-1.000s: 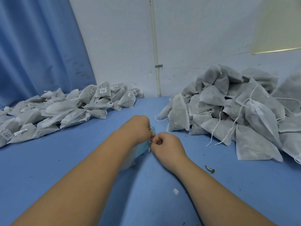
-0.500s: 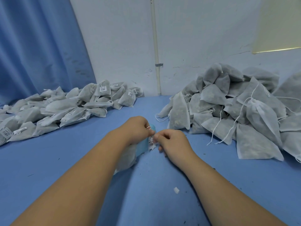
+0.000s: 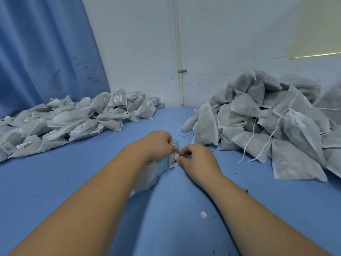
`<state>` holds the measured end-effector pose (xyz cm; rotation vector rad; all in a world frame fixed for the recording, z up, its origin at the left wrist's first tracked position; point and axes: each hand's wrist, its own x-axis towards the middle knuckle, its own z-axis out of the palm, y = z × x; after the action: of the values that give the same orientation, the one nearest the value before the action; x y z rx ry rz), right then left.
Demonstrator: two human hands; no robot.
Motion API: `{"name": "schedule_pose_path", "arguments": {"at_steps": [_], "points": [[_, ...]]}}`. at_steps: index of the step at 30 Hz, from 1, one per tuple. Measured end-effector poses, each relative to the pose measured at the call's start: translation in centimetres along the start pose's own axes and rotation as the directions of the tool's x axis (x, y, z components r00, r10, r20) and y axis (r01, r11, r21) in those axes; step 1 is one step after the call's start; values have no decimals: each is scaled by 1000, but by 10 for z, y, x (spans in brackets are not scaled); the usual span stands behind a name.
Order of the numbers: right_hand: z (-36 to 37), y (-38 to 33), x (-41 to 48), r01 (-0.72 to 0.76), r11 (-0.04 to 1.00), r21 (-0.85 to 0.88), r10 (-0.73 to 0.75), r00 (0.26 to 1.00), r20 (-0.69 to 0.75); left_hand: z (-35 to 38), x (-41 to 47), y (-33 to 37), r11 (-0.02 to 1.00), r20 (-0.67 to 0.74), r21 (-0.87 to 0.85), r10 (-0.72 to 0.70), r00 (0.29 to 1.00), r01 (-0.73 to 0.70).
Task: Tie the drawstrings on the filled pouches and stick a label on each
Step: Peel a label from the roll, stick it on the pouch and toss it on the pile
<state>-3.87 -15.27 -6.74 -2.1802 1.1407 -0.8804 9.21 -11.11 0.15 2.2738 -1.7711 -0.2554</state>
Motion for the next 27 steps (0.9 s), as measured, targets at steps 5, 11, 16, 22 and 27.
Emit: {"name": "schedule_pose_path", "arguments": {"at_steps": [5, 11, 16, 22, 27], "points": [[2, -1, 1, 28, 1000, -4, -28, 999, -24, 0, 0, 1, 1000, 0, 3, 0, 1000, 0], [3, -1, 1, 43, 999, -29, -44, 997, -66, 1, 0, 3, 1000, -7, 21, -3, 1000, 3], [3, -2, 1, 41, 999, -15, -42, 997, -66, 0, -2, 4, 1000, 13, -1, -25, 1000, 25], [3, -2, -1, 43, 999, 2, -43, 995, -86, 2, -1, 1, 999, -23, 44, -7, 1000, 8], [3, -1, -1, 52, 999, 8, -51, 994, -94, 3, 0, 3, 999, -14, 0, -38, 999, 38]]}}
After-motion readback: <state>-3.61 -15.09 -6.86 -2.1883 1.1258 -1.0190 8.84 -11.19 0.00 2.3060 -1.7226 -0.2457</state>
